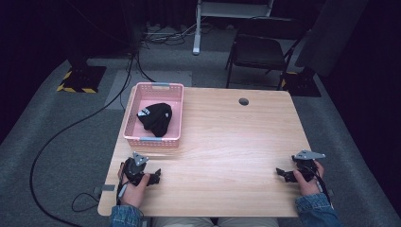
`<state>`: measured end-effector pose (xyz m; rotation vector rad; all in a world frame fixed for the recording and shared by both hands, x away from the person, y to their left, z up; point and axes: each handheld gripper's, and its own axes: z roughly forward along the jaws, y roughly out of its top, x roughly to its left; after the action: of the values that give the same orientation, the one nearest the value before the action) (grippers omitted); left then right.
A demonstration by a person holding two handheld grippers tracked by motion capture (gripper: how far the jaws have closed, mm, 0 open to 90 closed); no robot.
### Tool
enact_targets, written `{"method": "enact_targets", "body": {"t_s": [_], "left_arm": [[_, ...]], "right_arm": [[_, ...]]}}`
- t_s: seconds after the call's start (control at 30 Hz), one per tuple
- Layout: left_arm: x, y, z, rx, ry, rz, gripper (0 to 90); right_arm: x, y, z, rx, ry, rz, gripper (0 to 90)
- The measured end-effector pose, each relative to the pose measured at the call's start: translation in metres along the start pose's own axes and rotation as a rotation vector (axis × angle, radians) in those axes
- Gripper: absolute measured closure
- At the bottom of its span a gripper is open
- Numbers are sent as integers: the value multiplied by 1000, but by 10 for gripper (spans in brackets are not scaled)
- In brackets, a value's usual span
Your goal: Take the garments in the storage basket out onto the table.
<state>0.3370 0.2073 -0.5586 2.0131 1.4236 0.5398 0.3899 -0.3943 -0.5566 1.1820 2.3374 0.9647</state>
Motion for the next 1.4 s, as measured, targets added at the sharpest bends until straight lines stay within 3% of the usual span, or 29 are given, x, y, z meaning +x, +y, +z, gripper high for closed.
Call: {"method": "enact_targets", "body": {"t_s": [0.73, 0.87, 0.93, 1.03, 1.4], "left_arm": [[0, 0, 0, -1, 1, -3, 1], [0, 0, -1, -5, -2, -20, 7], [0, 3, -5, -28, -20, -51, 56], [1, 9, -13, -62, -9, -62, 42], [0, 30, -28, -117, -4, -57, 47]], "right_arm": [[0, 0, 0, 0, 3, -3, 0], [0, 0, 0, 0, 2, -4, 0], [0, 0, 0, 0, 3, -4, 0], [0, 0, 0, 0, 3, -3, 0], [0, 0, 0, 0, 2, -4, 0]]}}
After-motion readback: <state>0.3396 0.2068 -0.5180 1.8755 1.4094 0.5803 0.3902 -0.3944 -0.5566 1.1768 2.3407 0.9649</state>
